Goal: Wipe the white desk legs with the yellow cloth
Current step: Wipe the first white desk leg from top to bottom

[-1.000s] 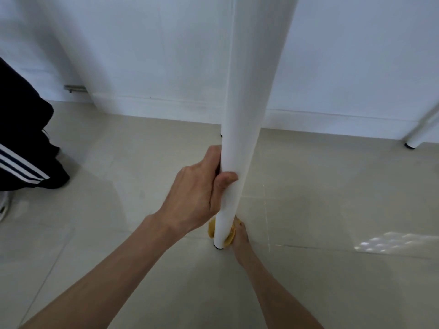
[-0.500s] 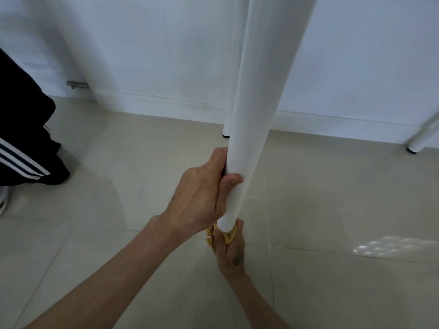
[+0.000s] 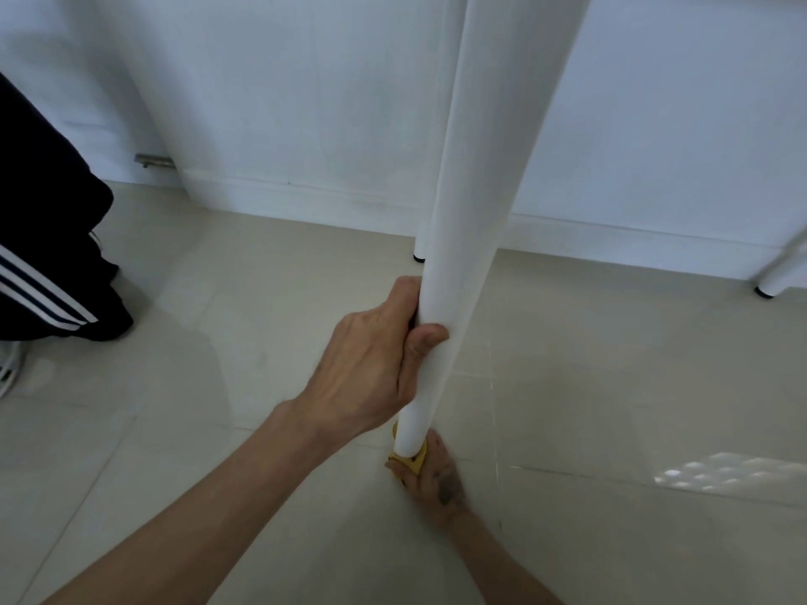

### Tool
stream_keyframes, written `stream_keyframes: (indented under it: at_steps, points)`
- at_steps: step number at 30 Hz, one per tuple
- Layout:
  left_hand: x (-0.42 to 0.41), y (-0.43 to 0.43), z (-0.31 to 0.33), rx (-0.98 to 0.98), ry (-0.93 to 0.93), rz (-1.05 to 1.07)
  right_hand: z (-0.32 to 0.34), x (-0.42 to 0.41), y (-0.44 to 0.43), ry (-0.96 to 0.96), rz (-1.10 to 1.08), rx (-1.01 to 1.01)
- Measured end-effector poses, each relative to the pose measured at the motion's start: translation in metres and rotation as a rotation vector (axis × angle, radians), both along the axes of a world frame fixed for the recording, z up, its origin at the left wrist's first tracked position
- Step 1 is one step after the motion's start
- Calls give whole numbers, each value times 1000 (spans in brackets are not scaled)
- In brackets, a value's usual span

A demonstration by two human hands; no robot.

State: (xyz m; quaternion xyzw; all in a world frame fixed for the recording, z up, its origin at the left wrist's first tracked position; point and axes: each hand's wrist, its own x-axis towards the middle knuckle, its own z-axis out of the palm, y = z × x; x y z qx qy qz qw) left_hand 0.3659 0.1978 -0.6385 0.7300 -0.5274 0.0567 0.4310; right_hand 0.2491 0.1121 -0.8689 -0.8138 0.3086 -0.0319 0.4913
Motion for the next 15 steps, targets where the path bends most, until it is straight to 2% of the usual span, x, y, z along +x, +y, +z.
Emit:
stream_keyframes:
  at_steps: [2,3,5,7,11,15]
  points:
    - [0,1,1,2,-7,4,8,-2,6,36,0,109]
    - [0,2,1,0,-10,5,8,-2,9,23,-19,56]
    - [0,1,1,-4,-8,-2,10,0,12,-91,-107,-41]
    - [0,0,2,-6,-3,4,13,2,13,-215,-139,48]
    - [-1,0,1,-17,0,3,72,12,12,-469,-218,20]
    - [0,0,1,-29,8,-15,92,28,22,-675,-345,59]
